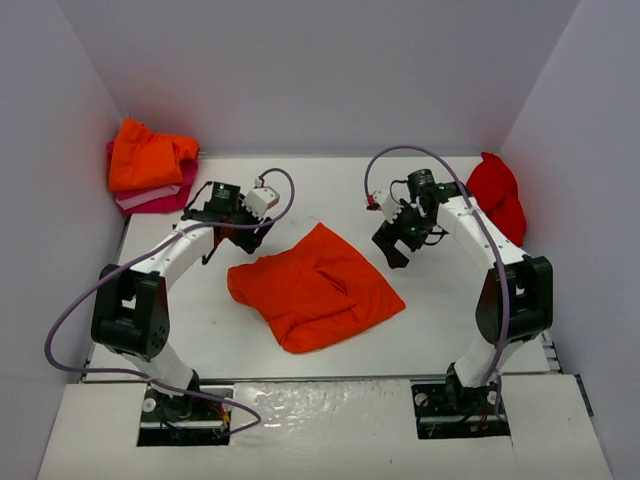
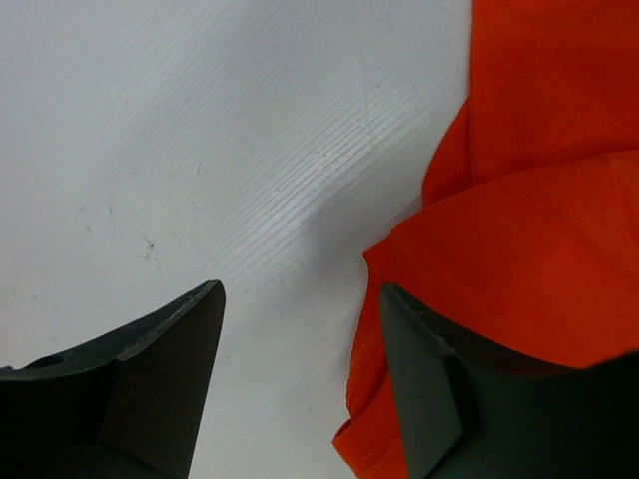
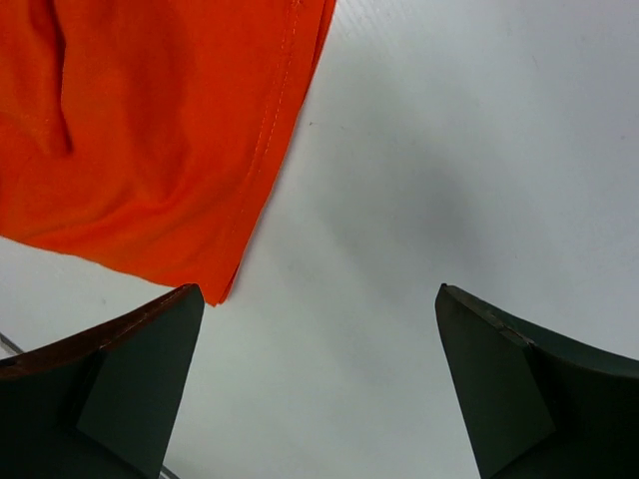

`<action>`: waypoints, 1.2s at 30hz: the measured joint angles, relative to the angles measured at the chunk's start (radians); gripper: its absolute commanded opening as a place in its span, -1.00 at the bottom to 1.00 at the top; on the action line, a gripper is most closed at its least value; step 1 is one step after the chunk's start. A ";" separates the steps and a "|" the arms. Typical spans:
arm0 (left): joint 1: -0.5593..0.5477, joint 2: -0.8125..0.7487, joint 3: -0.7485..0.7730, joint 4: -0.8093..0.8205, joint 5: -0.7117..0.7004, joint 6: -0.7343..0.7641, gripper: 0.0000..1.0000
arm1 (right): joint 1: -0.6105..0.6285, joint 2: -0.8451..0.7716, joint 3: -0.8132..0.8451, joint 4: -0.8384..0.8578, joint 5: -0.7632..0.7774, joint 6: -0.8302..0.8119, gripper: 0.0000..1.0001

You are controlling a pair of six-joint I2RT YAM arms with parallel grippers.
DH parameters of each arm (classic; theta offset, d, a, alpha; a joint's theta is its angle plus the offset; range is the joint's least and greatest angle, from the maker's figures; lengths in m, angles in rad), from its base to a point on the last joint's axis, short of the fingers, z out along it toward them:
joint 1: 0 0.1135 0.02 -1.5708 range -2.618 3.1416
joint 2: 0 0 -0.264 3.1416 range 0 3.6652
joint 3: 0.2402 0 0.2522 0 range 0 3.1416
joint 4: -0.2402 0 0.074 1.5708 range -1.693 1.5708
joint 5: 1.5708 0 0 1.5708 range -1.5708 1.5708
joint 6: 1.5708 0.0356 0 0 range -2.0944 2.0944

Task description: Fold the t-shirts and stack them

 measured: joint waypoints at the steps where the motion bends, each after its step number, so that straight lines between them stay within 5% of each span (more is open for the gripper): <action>1: 0.000 0.003 0.007 -0.008 0.009 0.001 0.20 | 0.004 0.018 0.003 0.012 0.004 0.005 1.00; 6: -0.057 0.005 0.030 -0.069 0.033 0.051 0.19 | 0.015 0.082 -0.030 0.088 0.080 0.049 1.00; 15: -0.352 0.089 0.136 -0.217 -0.003 0.194 0.03 | -0.053 0.118 -0.087 0.229 0.278 0.147 1.00; 28: -0.363 0.296 0.199 -0.300 -0.032 0.248 -0.07 | -0.060 0.076 -0.134 0.257 0.307 0.165 1.00; 34: -0.364 0.292 0.197 -0.291 -0.071 0.251 -1.00 | -0.053 0.059 -0.154 0.266 0.289 0.165 1.00; 36: -0.364 0.286 0.188 -0.270 -0.096 0.248 -1.00 | -0.047 0.059 -0.172 0.267 0.276 0.166 1.00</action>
